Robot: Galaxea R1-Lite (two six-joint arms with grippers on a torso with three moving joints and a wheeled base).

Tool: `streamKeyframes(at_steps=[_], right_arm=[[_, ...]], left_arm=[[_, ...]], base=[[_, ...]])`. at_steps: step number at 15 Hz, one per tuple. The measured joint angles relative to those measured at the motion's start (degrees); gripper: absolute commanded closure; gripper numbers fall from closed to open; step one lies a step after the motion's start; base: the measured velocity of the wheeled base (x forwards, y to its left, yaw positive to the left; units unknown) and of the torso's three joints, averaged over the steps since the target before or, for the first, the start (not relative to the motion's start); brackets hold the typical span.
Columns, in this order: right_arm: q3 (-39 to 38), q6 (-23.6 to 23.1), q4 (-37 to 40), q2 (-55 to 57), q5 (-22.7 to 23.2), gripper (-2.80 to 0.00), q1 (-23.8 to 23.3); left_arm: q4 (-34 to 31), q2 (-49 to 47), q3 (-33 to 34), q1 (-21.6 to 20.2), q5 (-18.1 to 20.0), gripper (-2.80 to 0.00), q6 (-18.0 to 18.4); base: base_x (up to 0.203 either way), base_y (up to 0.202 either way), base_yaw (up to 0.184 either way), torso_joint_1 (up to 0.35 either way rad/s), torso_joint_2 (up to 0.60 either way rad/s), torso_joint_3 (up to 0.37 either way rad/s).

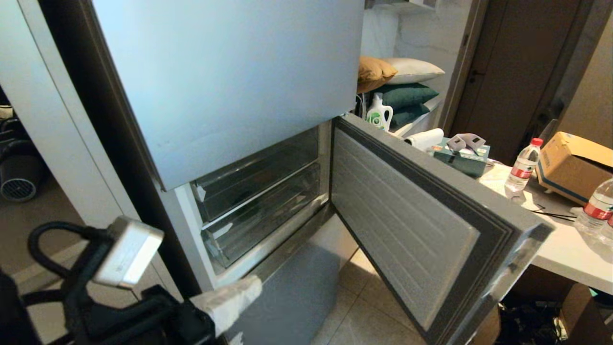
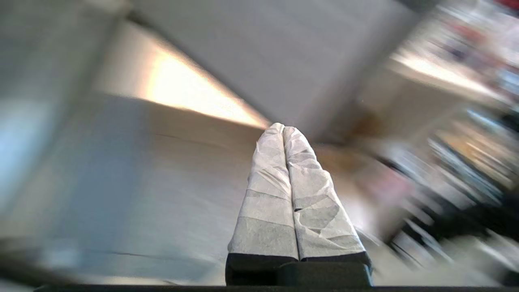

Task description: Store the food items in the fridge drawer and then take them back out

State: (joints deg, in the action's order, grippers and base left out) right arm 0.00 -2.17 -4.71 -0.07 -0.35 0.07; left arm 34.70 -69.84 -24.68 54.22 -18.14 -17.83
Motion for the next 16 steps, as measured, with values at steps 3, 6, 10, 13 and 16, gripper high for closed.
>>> streamKeyframes(at_steps=[3,6,10,13,16], right_arm=[[0.00,0.00,0.00,0.00,-0.06,0.00,0.00],[0.00,0.02,-0.02,0.00,-0.06,0.00,0.00],[0.00,0.02,0.00,0.00,-0.06,0.00,0.00],[0.00,0.06,0.02,0.00,-0.06,0.00,0.00],[0.00,0.03,0.02,0.00,-0.05,0.00,0.00]], left_arm=[[-0.09,3.77,0.51,-10.81,-8.43,0.00,5.05],[-1.44,9.19,1.07,-30.16,-9.61,0.00,7.28],[-7.19,23.31,5.58,-49.10,-9.25,0.00,11.27],[-16.60,35.50,13.19,-51.55,-0.45,0.00,13.48],[-30.46,46.51,19.03,-51.88,14.91,0.00,19.31]], base=[[0.000,0.000,0.000,0.000,0.00,0.000],[0.000,0.000,0.000,0.000,0.00,0.000],[0.000,0.000,0.000,0.000,0.00,0.000],[0.000,0.000,0.000,0.000,0.00,0.000],[0.000,0.000,0.000,0.000,0.00,0.000]])
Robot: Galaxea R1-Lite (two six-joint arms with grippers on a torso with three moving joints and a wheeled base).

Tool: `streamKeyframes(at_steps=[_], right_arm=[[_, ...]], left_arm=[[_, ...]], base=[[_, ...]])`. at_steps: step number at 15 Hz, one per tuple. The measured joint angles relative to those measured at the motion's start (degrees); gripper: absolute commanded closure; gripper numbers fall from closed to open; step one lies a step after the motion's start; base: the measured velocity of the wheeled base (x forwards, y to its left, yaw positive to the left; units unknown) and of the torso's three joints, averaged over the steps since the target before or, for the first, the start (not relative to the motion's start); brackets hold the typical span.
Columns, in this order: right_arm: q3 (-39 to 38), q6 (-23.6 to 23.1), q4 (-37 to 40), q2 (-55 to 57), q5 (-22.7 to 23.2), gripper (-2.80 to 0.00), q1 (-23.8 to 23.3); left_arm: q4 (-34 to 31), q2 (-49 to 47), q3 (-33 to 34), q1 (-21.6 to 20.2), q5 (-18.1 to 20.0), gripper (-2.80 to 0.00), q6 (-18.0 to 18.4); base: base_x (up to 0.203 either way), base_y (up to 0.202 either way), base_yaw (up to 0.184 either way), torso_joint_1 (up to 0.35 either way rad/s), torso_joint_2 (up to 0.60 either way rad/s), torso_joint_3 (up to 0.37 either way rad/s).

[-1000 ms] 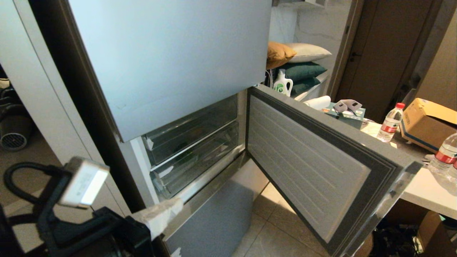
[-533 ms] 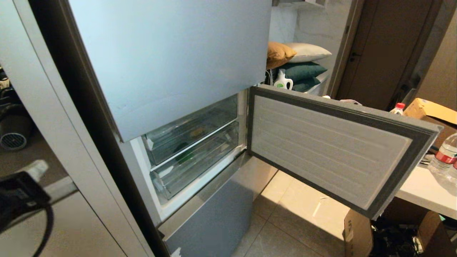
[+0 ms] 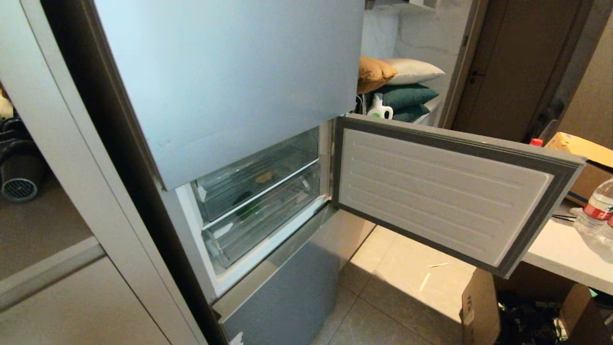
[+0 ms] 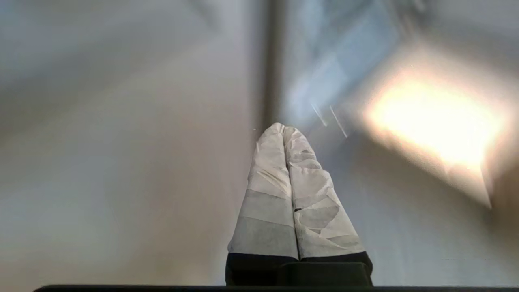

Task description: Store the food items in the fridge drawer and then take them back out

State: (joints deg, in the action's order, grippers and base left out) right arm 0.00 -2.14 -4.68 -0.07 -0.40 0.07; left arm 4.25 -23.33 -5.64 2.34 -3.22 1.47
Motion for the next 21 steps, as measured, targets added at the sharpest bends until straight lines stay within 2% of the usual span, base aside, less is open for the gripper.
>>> streamKeyframes(at_steps=[1,2,5,7,8,12,21], right_arm=[[0.00,0.32,-0.02,0.00,0.00,0.00,0.00],[0.00,0.80,-0.05,0.00,-0.01,0.00,0.00],[0.00,2.29,-0.11,0.00,-0.11,0.00,0.00],[0.00,2.35,-0.13,0.00,-0.10,0.00,0.00],[0.00,2.35,-0.13,0.00,-0.12,0.00,0.00],[0.00,1.27,-0.01,0.00,0.16,0.00,0.00],[0.00,2.21,-0.08,0.00,-0.06,0.00,0.00]], left_arm=[[-5.33,2.81,0.73,0.02,4.14,0.00,2.13],[-9.17,5.63,1.21,-0.08,5.64,0.00,3.33],[-11.85,15.17,2.00,-1.43,4.56,0.00,5.25],[-11.12,19.66,2.51,-2.05,5.45,0.00,6.32],[-10.68,20.93,2.76,-2.21,5.55,0.00,5.73],[-10.50,23.00,3.00,-2.34,2.95,0.00,-1.07],[-10.61,23.33,3.00,-2.34,2.81,0.00,-1.72]], base=[[0.000,0.000,0.000,0.000,0.00,0.000],[0.000,0.000,0.000,0.000,0.00,0.000],[0.000,0.000,0.000,0.000,0.00,0.000],[0.000,0.000,0.000,0.000,0.00,0.000],[0.000,0.000,0.000,0.000,0.00,0.000],[0.000,0.000,0.000,0.000,0.00,0.000],[0.000,0.000,0.000,0.000,0.00,0.000]])
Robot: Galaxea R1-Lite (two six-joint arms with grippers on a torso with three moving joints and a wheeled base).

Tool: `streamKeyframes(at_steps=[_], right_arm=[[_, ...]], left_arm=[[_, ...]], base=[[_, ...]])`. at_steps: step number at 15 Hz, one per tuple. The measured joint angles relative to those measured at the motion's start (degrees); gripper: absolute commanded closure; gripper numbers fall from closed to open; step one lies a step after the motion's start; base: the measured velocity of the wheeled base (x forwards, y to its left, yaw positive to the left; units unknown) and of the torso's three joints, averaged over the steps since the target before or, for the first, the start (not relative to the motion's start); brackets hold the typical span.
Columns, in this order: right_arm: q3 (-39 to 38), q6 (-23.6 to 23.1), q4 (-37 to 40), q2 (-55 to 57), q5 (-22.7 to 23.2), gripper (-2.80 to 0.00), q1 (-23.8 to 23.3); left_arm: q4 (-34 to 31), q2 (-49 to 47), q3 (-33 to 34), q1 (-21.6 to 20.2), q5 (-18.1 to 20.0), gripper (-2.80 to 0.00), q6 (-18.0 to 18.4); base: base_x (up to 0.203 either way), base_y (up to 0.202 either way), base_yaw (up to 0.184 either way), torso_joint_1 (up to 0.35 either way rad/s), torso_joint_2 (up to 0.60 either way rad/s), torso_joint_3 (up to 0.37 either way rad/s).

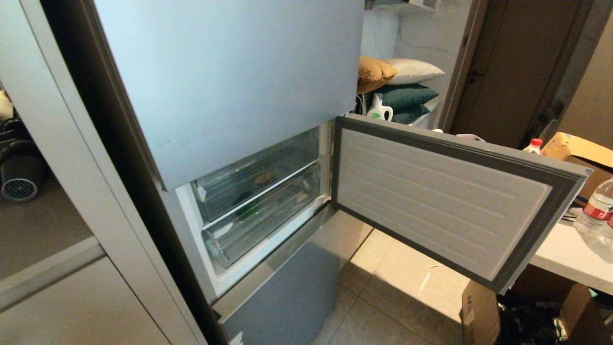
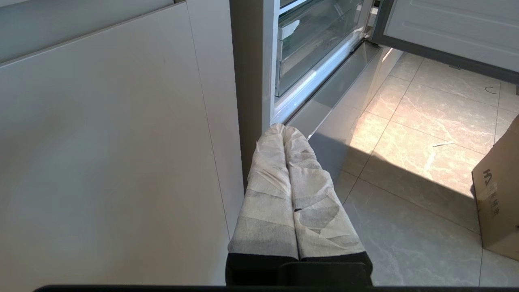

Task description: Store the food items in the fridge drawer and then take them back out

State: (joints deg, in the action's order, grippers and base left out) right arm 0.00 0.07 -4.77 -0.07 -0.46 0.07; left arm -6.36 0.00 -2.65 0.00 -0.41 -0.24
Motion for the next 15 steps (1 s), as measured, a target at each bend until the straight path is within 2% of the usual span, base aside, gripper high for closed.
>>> streamKeyframes(at_steps=[2,15], right_arm=[[0.00,0.00,-0.05,0.00,0.02,0.00,0.00],[0.00,0.70,-0.02,0.00,-0.09,0.00,0.00]], left_arm=[[0.02,0.00,0.00,0.00,0.00,0.00,0.00],[-0.02,0.00,0.00,0.00,0.00,0.00,0.00]], base=[[0.000,0.000,0.000,-0.051,0.11,0.061],[0.000,0.000,0.000,-0.140,0.32,0.176]])
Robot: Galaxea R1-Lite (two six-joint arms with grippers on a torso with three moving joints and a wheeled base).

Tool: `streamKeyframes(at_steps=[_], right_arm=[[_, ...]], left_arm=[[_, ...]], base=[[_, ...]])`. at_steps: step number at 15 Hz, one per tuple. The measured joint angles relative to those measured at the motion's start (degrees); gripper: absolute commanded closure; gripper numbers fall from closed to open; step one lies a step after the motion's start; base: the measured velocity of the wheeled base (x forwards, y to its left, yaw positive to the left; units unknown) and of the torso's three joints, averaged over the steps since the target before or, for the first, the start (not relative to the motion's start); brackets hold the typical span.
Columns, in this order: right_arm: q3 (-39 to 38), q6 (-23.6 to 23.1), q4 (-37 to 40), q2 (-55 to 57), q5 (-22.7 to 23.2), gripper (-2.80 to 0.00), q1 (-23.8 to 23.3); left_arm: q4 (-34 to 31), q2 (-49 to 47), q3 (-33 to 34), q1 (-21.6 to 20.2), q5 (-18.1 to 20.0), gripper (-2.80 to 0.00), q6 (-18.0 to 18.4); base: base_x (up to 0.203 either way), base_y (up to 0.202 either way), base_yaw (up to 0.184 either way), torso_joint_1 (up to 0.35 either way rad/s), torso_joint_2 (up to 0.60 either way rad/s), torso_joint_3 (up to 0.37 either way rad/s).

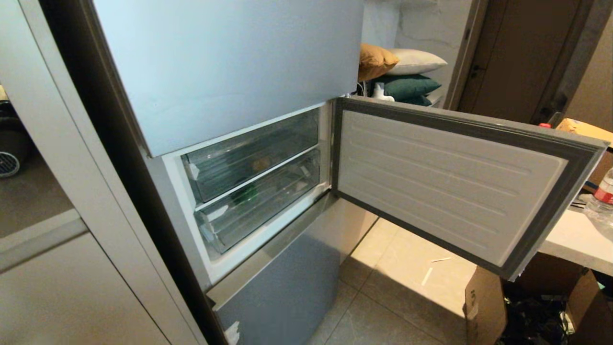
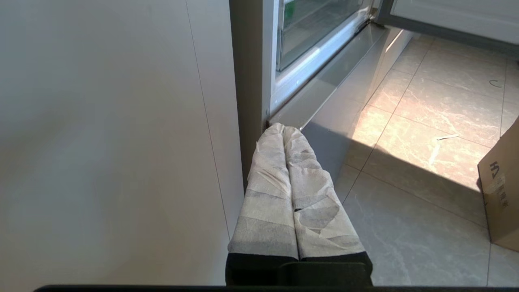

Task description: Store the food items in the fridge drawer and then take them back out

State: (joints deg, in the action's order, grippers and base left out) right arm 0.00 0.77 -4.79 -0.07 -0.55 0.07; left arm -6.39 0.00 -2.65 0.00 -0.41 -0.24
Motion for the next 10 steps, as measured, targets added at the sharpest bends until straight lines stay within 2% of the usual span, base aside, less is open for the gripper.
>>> streamKeyframes(at_steps=[5,10], right_arm=[[0.00,0.16,0.00,0.00,-0.07,0.00,0.00],[0.00,-0.14,0.01,0.00,-0.09,0.00,0.00]], left_arm=[[0.00,0.00,0.00,0.00,0.00,0.00,0.00],[-0.02,0.00,0.00,0.00,0.00,0.00,0.00]], base=[[0.000,0.000,0.000,-0.154,0.36,0.209],[0.000,0.000,0.000,-0.219,0.53,0.306]])
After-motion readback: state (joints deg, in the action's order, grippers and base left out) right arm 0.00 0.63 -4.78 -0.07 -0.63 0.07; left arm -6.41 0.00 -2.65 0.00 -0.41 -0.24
